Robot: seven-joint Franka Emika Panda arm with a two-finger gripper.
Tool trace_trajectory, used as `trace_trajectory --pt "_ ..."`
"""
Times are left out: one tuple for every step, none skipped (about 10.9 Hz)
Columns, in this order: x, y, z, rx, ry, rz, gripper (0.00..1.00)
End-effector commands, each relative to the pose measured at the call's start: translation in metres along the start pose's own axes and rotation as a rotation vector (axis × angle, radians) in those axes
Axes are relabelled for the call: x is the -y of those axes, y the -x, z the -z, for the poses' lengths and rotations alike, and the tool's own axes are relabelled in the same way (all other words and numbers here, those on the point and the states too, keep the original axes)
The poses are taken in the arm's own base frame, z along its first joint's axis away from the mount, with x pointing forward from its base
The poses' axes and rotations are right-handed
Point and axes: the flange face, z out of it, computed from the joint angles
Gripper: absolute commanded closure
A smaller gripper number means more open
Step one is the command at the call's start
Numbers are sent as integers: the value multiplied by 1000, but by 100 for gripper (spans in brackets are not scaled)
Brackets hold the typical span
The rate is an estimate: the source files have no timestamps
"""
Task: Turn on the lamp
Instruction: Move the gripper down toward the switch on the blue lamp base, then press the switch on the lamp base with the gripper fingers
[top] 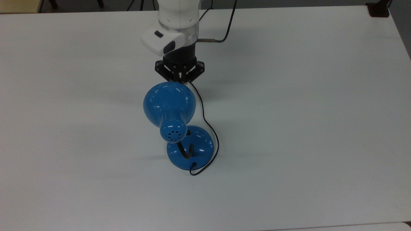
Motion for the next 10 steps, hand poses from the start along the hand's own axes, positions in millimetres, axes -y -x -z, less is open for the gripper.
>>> trace_trajectory --pt "3 -9 -46 -76 -14 12 100" --pt "5 -13 -61 -119 -18 15 100" --pt "2 -17 -73 -166 -19 11 100" --pt "-5 -18 -82 -190 -18 2 100" --pt "-4 -19 -89 -200 -17 9 100" --pt "-3 -20 -93 -218 -19 19 100" --pt "0 -20 -99 -226 -22 23 100" --pt "5 -20 -105 -232 -31 29 100" --pt "10 -21 -104 -246 -42 31 100" --pt "10 -20 -108 -246 -49 30 100"
